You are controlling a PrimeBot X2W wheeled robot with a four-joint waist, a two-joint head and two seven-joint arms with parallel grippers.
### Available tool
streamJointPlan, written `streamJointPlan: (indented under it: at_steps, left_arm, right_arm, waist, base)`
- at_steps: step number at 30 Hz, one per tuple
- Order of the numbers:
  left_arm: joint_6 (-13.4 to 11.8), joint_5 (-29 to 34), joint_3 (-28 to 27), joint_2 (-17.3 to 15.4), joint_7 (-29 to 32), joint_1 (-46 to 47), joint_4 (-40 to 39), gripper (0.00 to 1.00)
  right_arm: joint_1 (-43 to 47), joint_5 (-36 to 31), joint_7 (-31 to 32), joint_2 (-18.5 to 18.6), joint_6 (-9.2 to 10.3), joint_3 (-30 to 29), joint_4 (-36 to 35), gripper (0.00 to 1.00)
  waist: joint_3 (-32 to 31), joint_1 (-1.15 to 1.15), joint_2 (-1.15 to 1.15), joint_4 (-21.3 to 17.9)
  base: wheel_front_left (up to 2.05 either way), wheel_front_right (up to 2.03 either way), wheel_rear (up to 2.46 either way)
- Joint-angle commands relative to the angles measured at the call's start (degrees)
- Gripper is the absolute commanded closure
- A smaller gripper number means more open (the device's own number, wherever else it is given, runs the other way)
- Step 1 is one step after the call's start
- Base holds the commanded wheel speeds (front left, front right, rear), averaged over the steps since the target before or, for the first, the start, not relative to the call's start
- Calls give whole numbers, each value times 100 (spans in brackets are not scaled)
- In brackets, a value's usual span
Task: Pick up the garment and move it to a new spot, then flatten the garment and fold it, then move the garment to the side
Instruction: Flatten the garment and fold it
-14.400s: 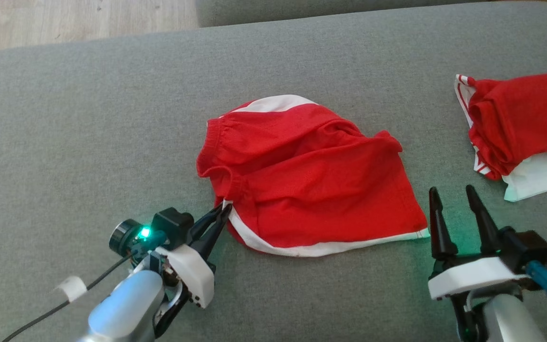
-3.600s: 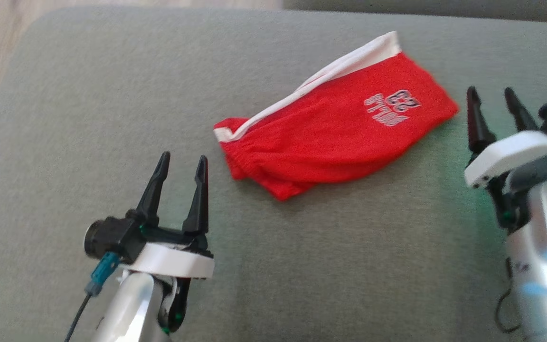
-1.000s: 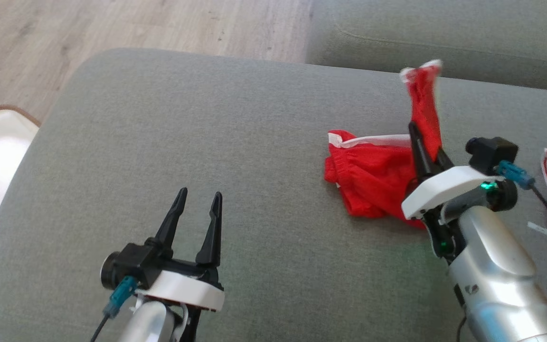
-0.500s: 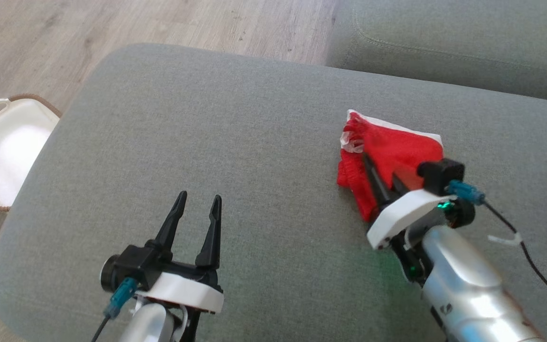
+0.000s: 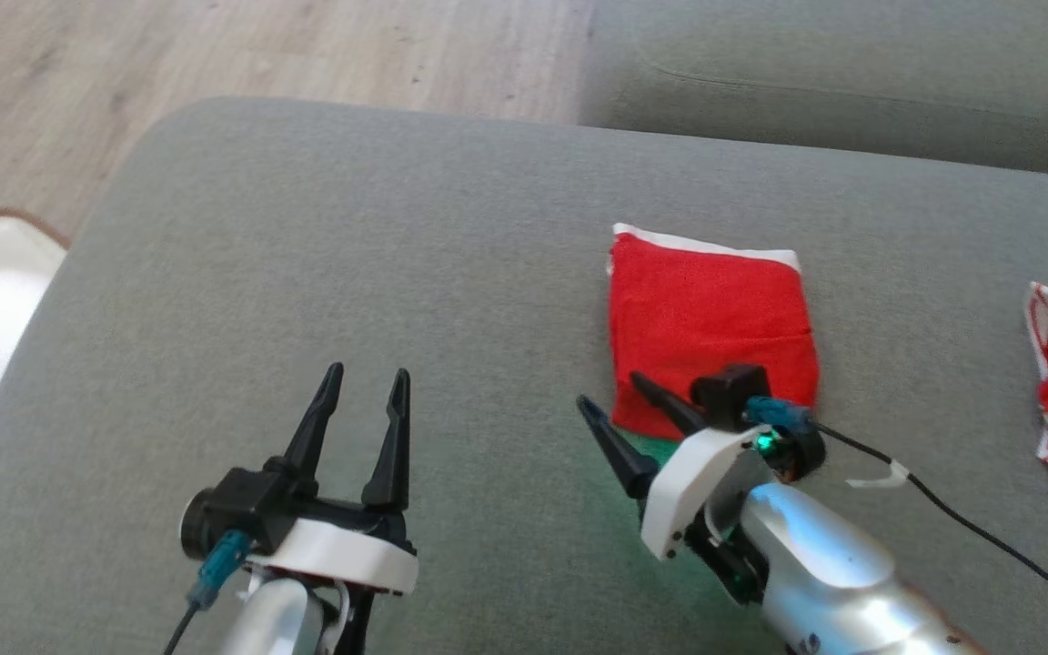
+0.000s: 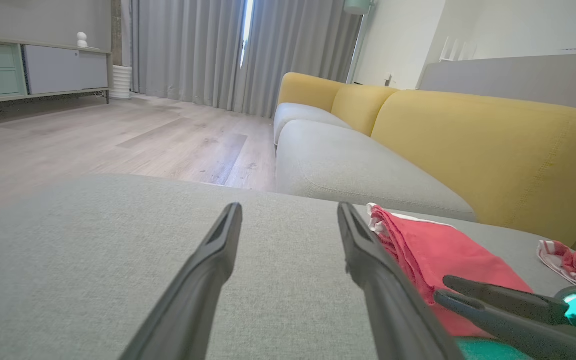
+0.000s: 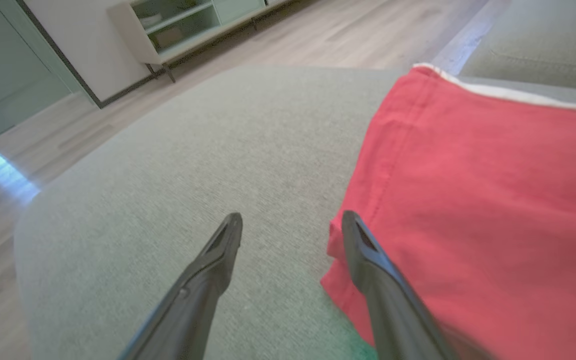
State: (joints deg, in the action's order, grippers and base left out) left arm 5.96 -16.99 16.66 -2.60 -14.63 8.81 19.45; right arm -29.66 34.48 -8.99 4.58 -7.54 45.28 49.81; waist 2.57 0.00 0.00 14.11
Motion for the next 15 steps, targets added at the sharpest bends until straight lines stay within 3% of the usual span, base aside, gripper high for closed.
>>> streamJointPlan:
  at_steps: [1,5,8,12,15]
  left_arm:
    - [-26,36,-222,-28,-37,142,-209,0]
    - [-26,62,-383,-28,-37,173,-326,0]
    - [-35,68,-526,-28,-37,194,-486,0]
    - [-107,90,-729,-28,-37,214,-599,0]
    - [-111,95,-849,-28,-37,224,-684,0]
  right_arm:
    - [-118,121,-143,-24,5,85,-260,0]
    - [-343,293,-450,227,5,-225,-509,0]
    - [-466,-37,-569,565,5,-620,-687,0]
    - [-360,-848,-596,957,5,-1687,-1194,0]
    - [68,-1487,-598,967,5,-2581,-1800,0]
  waist:
    - [-9,0,0,-185]
    - [1,0,0,-535]
    - [33,0,0,-807]
    - [90,0,0,-1153]
    - [115,0,0,-1361]
  base:
    - [0,0,0]
    - [0,0,0]
    - [0,0,0]
    - [0,0,0]
    - [0,0,0]
